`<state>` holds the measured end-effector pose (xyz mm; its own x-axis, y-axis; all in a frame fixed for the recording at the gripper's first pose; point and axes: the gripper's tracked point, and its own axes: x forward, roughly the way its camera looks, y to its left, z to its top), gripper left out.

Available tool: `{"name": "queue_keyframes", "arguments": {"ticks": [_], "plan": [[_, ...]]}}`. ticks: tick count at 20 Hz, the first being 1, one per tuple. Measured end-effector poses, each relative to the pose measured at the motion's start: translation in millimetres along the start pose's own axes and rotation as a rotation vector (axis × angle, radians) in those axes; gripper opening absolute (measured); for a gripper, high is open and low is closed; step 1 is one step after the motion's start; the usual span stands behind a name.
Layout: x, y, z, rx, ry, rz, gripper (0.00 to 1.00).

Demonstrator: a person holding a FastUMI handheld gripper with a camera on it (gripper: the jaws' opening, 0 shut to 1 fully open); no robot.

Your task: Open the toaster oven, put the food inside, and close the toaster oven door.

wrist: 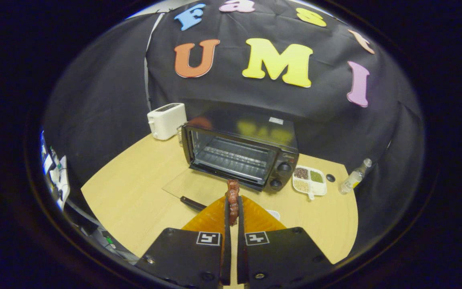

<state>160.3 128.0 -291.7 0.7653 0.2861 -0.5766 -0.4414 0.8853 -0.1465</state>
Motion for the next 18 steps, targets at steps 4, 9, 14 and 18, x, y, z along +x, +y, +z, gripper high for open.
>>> {"name": "queue_keyframes", "arguments": {"ticks": [4,9,14,18], "plan": [[30.4,38.9,13.4,0.082,-0.037,0.035,0.09],[73.4,64.3,18.2,0.330,-0.083,0.092,0.09],[124.0,56.7,10.7,0.562,-0.110,0.109,0.09],[153.9,43.3,20.7,0.743,-0.201,0.101,0.09]]}}
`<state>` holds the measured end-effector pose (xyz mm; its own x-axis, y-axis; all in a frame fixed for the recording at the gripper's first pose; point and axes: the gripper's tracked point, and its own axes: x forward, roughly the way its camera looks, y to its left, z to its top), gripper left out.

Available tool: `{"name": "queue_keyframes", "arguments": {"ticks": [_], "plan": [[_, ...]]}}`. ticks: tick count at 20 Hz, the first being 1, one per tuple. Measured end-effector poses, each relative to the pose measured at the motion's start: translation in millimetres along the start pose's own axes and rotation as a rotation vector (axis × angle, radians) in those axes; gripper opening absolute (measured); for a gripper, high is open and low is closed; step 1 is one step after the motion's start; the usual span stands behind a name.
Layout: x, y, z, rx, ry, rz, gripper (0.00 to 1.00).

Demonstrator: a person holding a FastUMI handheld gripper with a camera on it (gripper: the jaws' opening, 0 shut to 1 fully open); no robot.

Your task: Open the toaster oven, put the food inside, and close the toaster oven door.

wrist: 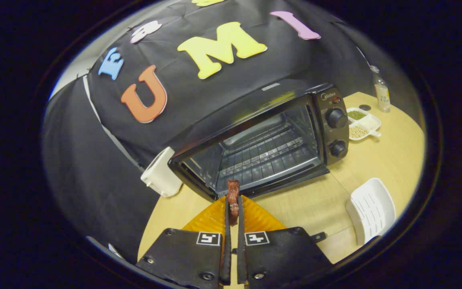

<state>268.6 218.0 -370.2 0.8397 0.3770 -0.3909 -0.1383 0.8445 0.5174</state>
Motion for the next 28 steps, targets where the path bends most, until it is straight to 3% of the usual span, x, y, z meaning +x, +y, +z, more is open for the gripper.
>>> {"name": "queue_keyframes", "arguments": {"ticks": [9,13,20,28], "plan": [[61.2,-17.1,54.4,0.284,-0.239,0.034,0.09],[86.2,-27.4,59.3,0.365,-0.255,0.052,0.09],[104.8,-49.5,46.3,0.315,-0.205,-0.036,0.14],[93.9,-70.2,42.6,0.041,-0.115,-0.247,0.32]]}}
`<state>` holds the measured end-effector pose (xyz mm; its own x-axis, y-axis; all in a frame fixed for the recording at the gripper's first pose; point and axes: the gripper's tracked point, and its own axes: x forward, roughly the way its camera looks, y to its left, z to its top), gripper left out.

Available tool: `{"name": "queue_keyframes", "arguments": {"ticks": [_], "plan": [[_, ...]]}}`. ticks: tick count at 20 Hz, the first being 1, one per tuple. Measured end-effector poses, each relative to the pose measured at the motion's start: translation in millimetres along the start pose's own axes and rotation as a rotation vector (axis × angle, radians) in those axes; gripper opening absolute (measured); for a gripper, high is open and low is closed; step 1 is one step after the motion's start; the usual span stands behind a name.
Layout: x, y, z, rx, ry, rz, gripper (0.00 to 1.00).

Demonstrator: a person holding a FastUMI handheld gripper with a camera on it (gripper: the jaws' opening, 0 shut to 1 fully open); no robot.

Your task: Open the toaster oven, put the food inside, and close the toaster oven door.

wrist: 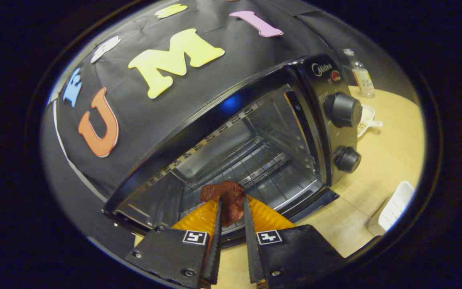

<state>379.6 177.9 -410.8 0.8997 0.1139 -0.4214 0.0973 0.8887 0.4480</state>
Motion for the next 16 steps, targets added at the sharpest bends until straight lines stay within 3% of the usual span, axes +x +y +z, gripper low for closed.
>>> {"name": "queue_keyframes", "arguments": {"ticks": [5,9,13,16], "plan": [[-31.3,-8.5,6.9,-0.092,-0.007,-0.019,0.48],[-79.0,0.8,20.9,-0.218,-0.068,0.021,0.62],[-133.6,9.2,31.0,-0.409,-0.185,0.014,0.92],[-171.1,12.5,18.7,-0.477,-0.219,0.013,0.96]]}}
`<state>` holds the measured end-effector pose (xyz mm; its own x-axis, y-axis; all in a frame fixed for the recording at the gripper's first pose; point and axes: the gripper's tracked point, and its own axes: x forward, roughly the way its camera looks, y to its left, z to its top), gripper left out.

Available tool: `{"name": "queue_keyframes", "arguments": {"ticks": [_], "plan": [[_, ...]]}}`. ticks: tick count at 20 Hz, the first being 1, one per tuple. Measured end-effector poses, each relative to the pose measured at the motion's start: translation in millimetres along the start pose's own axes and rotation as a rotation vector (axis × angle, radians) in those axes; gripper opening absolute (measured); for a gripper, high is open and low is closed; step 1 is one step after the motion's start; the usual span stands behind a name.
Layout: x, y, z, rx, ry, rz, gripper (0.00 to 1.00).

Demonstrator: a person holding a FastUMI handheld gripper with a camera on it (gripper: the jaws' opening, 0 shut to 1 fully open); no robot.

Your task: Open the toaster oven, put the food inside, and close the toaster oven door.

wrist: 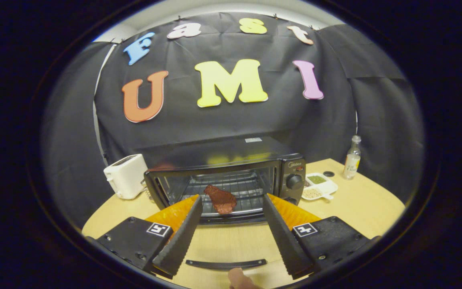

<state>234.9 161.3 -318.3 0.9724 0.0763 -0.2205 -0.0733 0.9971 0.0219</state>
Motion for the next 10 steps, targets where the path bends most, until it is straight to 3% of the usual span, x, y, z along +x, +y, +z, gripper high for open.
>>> {"name": "queue_keyframes", "arguments": {"ticks": [5,10], "plan": [[-48.9,21.1,-47.9,-0.095,0.029,0.015,0.99],[-60.2,40.5,-129.5,-0.113,0.177,0.041,0.99]]}}
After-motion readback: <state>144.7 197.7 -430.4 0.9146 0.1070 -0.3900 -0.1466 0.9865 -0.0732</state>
